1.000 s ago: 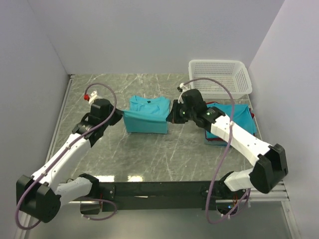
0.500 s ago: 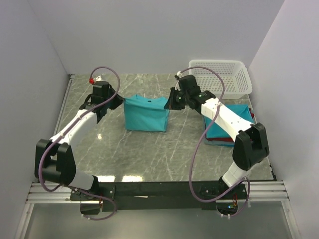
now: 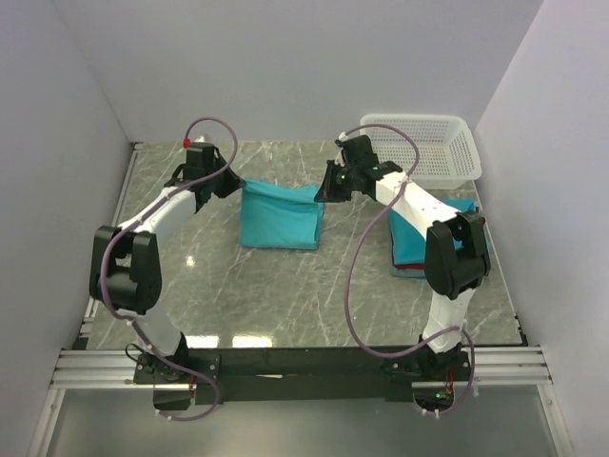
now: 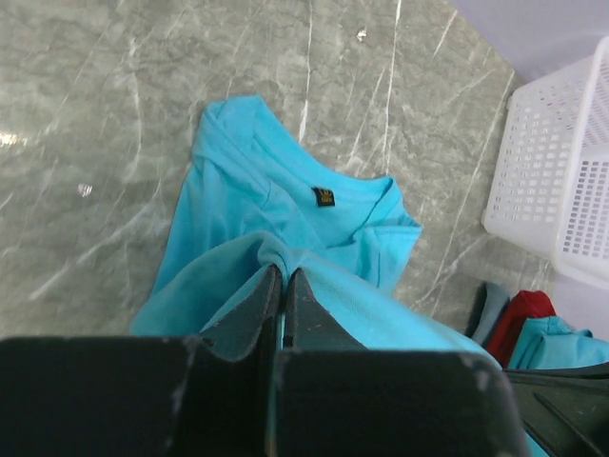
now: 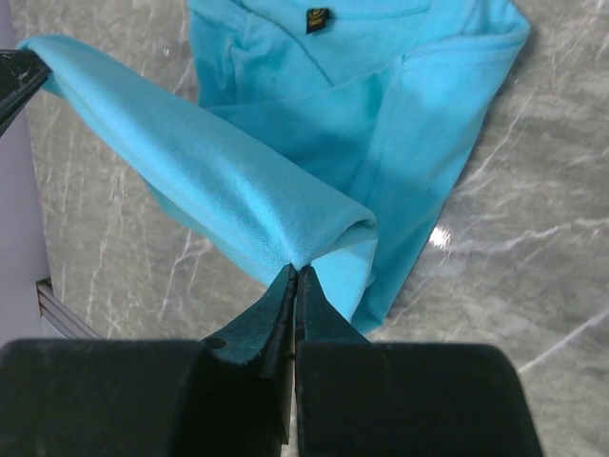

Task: Fold and stack the t-shirts
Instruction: Fold the tshirt

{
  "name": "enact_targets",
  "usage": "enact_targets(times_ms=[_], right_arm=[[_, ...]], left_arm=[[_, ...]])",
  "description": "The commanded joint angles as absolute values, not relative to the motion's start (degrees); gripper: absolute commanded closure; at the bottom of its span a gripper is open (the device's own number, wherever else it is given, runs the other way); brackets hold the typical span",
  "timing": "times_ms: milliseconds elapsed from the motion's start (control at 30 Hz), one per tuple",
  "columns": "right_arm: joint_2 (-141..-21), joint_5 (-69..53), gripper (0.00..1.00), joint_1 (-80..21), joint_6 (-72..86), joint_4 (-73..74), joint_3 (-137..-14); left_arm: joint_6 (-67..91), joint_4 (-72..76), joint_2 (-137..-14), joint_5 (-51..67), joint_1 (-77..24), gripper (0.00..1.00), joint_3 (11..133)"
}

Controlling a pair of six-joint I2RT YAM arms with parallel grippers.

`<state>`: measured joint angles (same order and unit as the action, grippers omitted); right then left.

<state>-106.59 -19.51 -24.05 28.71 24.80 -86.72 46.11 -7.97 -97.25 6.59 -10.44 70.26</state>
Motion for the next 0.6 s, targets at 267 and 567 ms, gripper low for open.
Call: enact_targets(times_ms=[267, 567], right_arm=[[-119.33, -24.08, 1.0, -18.99, 28.48, 22.94, -98.59], [-131.2, -28.47, 0.85, -15.65, 28.13, 24.52, -109.14]], left_arm=[[44.56, -0.44, -109.33, 11.6, -8.61, 1.0, 80.15], [44.21, -0.44, -119.53, 18.46, -8.09, 0.9, 87.89]])
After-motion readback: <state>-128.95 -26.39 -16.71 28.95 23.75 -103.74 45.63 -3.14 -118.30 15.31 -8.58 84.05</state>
